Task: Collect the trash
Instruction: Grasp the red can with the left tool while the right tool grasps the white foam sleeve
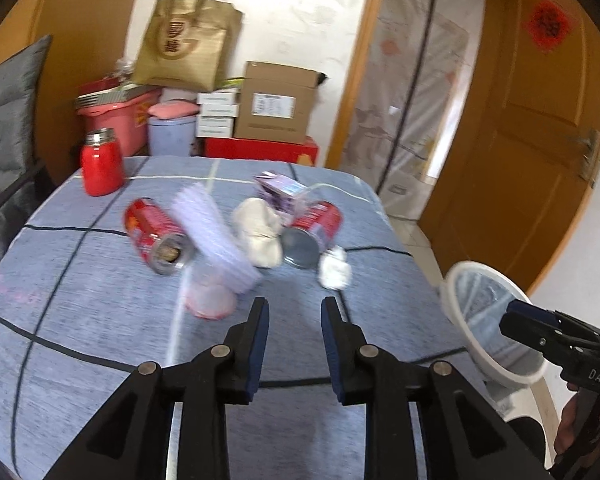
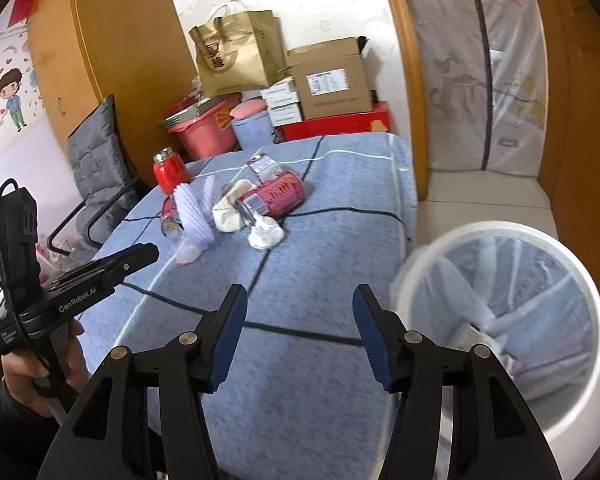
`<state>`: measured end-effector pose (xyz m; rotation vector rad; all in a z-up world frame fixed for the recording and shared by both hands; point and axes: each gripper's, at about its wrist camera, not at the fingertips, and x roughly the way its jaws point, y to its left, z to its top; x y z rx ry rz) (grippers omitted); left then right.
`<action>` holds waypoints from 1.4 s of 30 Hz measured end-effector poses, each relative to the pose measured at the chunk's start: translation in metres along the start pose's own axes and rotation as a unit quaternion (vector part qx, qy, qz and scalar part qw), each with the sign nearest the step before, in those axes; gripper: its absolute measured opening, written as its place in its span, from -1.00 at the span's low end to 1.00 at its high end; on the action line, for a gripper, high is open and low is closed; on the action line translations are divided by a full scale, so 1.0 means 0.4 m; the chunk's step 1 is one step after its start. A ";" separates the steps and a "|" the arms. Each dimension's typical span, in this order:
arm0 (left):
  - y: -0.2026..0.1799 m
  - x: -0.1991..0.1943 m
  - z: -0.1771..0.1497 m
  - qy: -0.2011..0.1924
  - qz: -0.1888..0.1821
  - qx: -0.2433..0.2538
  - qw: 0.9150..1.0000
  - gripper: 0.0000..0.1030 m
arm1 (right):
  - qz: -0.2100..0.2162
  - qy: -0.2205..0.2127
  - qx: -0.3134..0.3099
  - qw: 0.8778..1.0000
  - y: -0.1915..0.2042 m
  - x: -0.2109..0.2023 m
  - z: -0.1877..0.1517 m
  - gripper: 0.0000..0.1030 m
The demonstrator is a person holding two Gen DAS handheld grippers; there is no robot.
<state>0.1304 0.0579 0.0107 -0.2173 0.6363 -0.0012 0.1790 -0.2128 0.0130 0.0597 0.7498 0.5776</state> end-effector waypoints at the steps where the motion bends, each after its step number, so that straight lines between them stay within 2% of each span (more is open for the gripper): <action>1: 0.013 0.000 0.005 -0.002 0.005 -0.003 1.000 -0.48 | 0.003 0.000 -0.002 1.000 0.007 0.010 0.007 0.09; 13: 0.143 0.041 0.042 -0.005 0.042 -0.036 0.998 -0.41 | 0.016 0.020 -0.027 0.999 0.077 0.140 0.066 0.09; 17: 0.188 0.051 0.060 -0.010 0.053 -0.054 0.997 -0.22 | 0.020 0.019 -0.021 0.999 0.081 0.169 0.090 0.09; 24: 0.254 0.095 0.099 -0.012 0.066 -0.099 0.993 -0.20 | 0.020 0.023 -0.022 0.999 0.105 0.226 0.120 0.09; 27: 0.278 0.123 0.120 -0.012 0.077 -0.113 0.991 -0.08 | 0.022 0.027 -0.023 0.999 0.111 0.243 0.123 0.09; 37: 0.348 0.245 0.158 0.021 0.090 -0.163 0.982 -0.03 | 0.023 0.041 -0.032 0.998 0.114 0.306 0.126 0.09; 42: 0.342 0.286 0.161 0.038 0.083 -0.161 0.983 0.09 | 0.035 0.038 -0.046 0.998 0.130 0.315 0.127 0.09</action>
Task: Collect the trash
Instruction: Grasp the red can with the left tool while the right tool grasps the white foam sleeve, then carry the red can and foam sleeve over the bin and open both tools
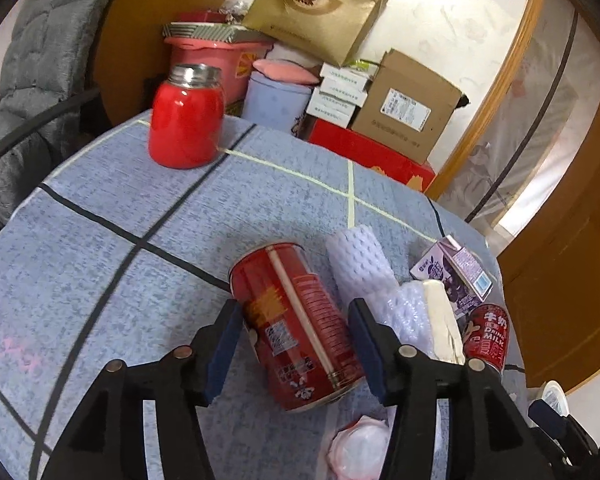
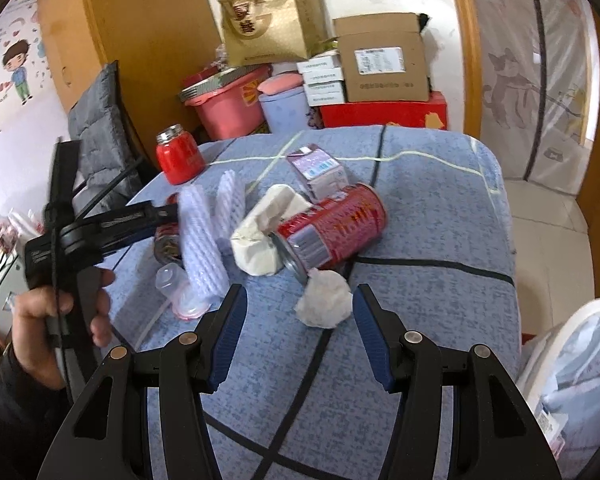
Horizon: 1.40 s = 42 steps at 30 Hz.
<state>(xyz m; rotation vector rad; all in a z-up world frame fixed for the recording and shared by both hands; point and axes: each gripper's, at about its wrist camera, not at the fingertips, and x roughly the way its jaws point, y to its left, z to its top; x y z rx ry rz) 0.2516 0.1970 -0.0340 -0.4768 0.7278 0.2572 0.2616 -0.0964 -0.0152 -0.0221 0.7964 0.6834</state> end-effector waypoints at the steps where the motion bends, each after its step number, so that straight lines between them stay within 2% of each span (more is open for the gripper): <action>1: -0.004 0.005 -0.001 0.002 0.001 0.004 1.000 0.12 | 0.004 0.001 -0.005 1.000 0.006 0.002 0.001 0.09; 4: -0.007 0.022 -0.008 0.018 0.004 0.018 1.000 0.11 | 0.017 0.005 -0.014 1.000 0.022 0.010 0.001 0.09; 7: 0.001 0.037 -0.035 0.038 0.010 0.034 0.999 0.02 | 0.027 0.012 -0.024 0.999 0.040 0.019 -0.001 0.09; 15: 0.036 -0.027 -0.080 0.023 -0.008 0.053 0.998 0.01 | 0.050 0.033 -0.051 0.997 0.097 0.072 0.002 0.05; 22: 0.075 -0.092 -0.111 0.014 -0.017 0.053 0.998 0.01 | 0.071 0.056 -0.063 0.994 0.133 0.160 0.026 -0.01; 26: 0.091 -0.114 -0.122 0.012 -0.025 0.051 0.998 0.01 | 0.076 0.073 -0.061 0.993 0.141 0.207 0.034 -0.14; 28: 0.093 -0.120 -0.126 0.012 -0.027 0.053 0.998 0.01 | 0.077 0.084 -0.057 0.992 0.137 0.223 0.031 -0.34; 29: 0.092 -0.120 -0.126 0.011 -0.029 0.054 0.998 0.01 | 0.074 0.088 -0.057 0.992 0.138 0.229 0.030 -0.36; 33: 0.084 -0.131 -0.135 0.008 -0.037 0.061 0.997 0.01 | 0.072 0.078 -0.049 0.993 0.134 0.208 0.027 -0.55; 42: 0.030 -0.204 -0.162 -0.014 -0.054 0.081 0.995 0.01 | 0.068 0.035 -0.033 0.997 0.110 0.067 -0.003 -0.59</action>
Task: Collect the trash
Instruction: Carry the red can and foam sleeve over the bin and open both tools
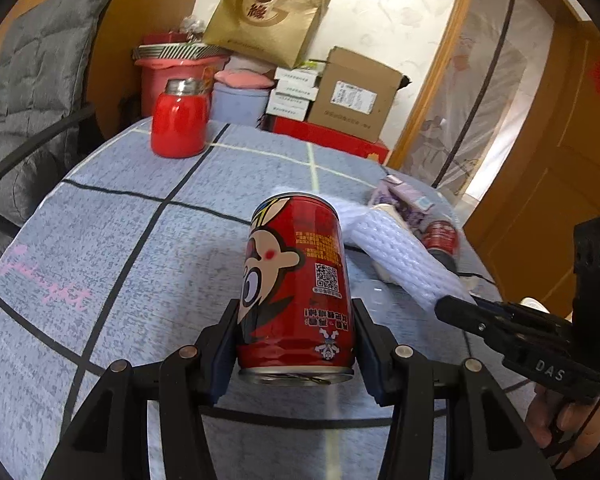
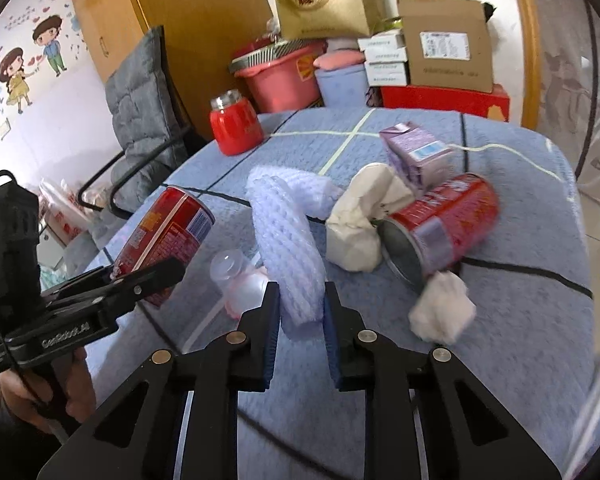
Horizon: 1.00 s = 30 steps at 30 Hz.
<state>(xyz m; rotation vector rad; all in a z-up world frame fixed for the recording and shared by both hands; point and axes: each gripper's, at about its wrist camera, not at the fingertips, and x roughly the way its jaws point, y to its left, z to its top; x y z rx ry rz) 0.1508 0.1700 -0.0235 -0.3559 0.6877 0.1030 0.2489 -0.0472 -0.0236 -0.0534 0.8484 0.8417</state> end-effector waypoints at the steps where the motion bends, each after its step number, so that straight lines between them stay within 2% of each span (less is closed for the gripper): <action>1: -0.008 -0.006 -0.002 -0.001 -0.002 0.002 1.000 0.01 | -0.001 -0.003 0.001 1.000 0.000 -0.018 -0.009 -0.59; 8: -0.105 -0.056 -0.030 -0.003 -0.031 0.027 0.999 0.01 | -0.013 -0.015 0.021 1.000 -0.026 -0.131 -0.079 -0.59; 14: -0.214 -0.066 -0.064 0.010 -0.069 0.058 0.996 0.01 | -0.042 -0.023 0.051 0.998 -0.074 -0.241 -0.159 -0.59; 21: -0.354 -0.058 -0.110 0.029 -0.118 0.099 0.988 0.01 | -0.077 -0.032 0.092 0.992 -0.145 -0.343 -0.242 -0.59; 30: -0.508 -0.030 -0.144 0.045 -0.160 0.139 0.976 0.01 | -0.126 -0.052 0.145 0.980 -0.259 -0.470 -0.318 -0.59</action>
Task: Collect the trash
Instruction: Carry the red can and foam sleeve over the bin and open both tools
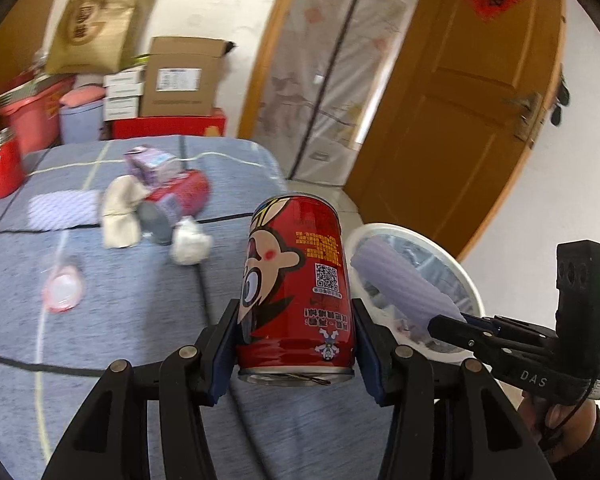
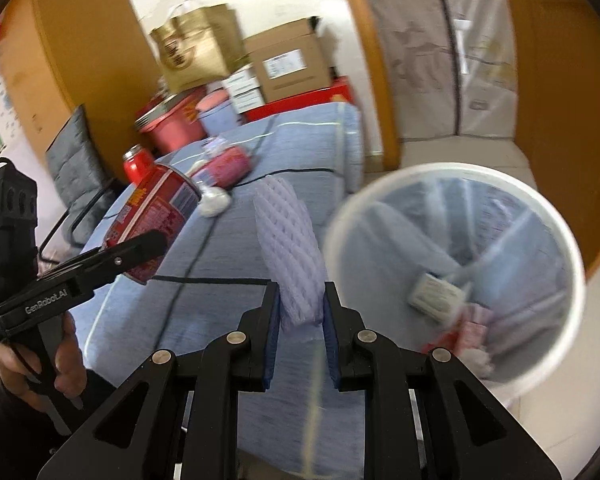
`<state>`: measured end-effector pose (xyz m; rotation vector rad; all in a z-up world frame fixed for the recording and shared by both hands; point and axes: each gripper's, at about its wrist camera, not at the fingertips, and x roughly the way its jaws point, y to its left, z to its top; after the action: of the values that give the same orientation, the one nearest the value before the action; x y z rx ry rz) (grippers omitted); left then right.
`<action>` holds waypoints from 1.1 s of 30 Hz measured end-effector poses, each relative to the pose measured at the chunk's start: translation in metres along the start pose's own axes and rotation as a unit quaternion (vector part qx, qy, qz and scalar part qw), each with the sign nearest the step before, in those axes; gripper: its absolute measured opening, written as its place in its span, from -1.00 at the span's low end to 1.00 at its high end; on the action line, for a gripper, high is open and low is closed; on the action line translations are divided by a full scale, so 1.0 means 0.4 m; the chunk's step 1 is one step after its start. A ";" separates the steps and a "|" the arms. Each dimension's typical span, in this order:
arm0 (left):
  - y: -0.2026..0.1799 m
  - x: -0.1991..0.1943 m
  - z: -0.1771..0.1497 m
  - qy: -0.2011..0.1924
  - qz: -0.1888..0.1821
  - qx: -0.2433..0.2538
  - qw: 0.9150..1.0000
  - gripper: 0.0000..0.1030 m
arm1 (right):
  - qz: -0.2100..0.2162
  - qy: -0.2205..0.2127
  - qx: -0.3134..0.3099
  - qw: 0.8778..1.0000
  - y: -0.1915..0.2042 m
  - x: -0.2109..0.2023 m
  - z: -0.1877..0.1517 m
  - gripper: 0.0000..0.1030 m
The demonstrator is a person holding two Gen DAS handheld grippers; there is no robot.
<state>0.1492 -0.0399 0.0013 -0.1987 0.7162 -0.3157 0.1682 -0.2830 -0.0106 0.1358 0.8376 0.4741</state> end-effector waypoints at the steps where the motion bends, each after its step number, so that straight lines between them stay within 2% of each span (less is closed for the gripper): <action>1: -0.016 0.010 0.004 0.002 -0.005 0.005 1.000 0.01 | -0.005 -0.002 0.006 1.000 -0.015 -0.006 0.000 -0.59; 12: -0.166 0.121 0.035 0.022 -0.053 0.055 0.997 0.01 | -0.044 -0.014 0.052 0.998 -0.151 -0.063 -0.023 -0.59; 18: -0.212 0.186 0.038 0.041 -0.068 0.072 0.994 0.01 | -0.056 -0.011 0.065 0.996 -0.200 -0.071 -0.036 -0.59; 33: -0.264 0.312 0.021 0.089 -0.072 0.089 0.989 0.02 | -0.089 0.008 0.079 0.993 -0.252 -0.049 -0.045 -0.59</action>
<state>0.2208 -0.1816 -0.0386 -0.0530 0.8483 -0.5374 0.1791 -0.3825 -0.0393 0.2024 0.8939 0.2412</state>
